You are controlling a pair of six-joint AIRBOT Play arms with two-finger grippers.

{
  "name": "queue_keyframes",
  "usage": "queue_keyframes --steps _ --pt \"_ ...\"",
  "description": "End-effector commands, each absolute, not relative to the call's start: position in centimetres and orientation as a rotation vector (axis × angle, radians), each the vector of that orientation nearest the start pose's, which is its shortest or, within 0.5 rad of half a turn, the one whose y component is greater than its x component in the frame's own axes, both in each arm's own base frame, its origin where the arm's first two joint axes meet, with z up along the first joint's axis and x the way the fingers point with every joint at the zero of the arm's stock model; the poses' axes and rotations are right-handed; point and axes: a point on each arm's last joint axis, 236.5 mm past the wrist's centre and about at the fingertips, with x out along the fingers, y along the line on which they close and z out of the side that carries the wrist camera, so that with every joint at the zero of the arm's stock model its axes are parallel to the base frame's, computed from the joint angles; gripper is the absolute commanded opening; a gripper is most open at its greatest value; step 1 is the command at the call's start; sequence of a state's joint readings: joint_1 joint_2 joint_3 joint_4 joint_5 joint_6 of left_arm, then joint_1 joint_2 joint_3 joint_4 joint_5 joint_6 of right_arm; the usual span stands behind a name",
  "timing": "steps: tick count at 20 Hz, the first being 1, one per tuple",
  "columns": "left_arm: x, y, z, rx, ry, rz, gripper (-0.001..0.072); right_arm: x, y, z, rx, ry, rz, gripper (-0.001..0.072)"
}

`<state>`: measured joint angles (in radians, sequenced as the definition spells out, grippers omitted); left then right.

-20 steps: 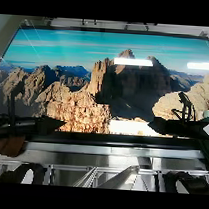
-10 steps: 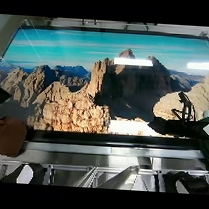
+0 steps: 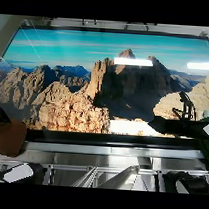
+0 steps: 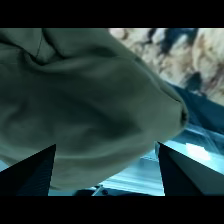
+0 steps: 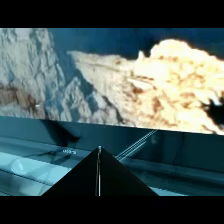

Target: Fold the shirts.

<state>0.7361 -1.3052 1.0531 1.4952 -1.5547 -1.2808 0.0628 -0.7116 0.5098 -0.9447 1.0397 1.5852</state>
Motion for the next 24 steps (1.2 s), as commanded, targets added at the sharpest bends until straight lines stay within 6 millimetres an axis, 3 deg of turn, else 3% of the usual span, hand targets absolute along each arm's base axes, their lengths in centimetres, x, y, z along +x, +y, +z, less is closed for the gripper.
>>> queue_keyframes --steps 1,4,5,7,9,10,12,14,16,17,19,20,22,24 --pt "18.2 15.9 -6.1 -0.499 1.901 0.191 0.072 24.1 13.4 -0.2 0.586 1.207 0.312 0.0013" --pt "17.1 16.3 -7.3 -0.407 2.041 0.229 0.0718 24.1 13.4 -0.2 0.586 1.207 0.312 0.0013" --pt "17.1 16.4 -7.7 -0.367 2.07 0.24 0.0685 24.1 13.4 -0.2 0.588 1.207 0.313 0.0014" --pt "17.4 16.9 -8.3 -0.252 2.119 0.274 0.0426 24.1 13.8 0.1 0.612 1.205 0.323 0.0014" --pt "18.3 17.0 -8.6 -0.151 2.121 0.279 0.0083 24.2 14.3 0.4 0.641 1.202 0.336 0.0013" --pt "19.0 16.7 -8.5 -0.105 2.105 0.268 0.0011 24.2 14.5 0.6 0.652 1.2 0.34 0.0013" --pt "22.3 15.2 -7.2 -0.086 1.994 0.212 0.0021 24.2 14.7 0.7 0.663 1.199 0.345 0.0013" --pt "28.4 10.0 -3.5 -0.194 1.77 0.008 0.0022 24.2 14.7 0.7 0.663 1.199 0.345 0.0013" --pt "35.1 1.5 4.8 -0.331 1.426 -0.34 0.0023 24.1 14.7 0.7 0.662 1.203 0.346 0.0014" --pt "37.1 -3.1 10.5 -0.374 1.235 -0.535 0.0023 24.1 14.7 0.7 0.662 1.201 0.346 0.0014" --pt "38.2 -9.8 21.1 -0.409 0.899 -0.825 0.0024 24.4 14.6 0.7 0.663 1.191 0.342 0.0013" --pt "38.1 -11.2 24.2 -0.399 0.815 -0.874 0.0024 24.4 14.6 0.7 0.663 1.192 0.342 0.0013" --pt "37.7 -12.8 26.0 -0.332 0.785 -0.896 0.0024 24.3 14.6 0.7 0.661 1.193 0.342 0.0014" --pt "37.4 -14.2 25.1 -0.299 0.818 -0.913 0.0025 24.3 14.6 0.7 0.659 1.193 0.341 0.0013"
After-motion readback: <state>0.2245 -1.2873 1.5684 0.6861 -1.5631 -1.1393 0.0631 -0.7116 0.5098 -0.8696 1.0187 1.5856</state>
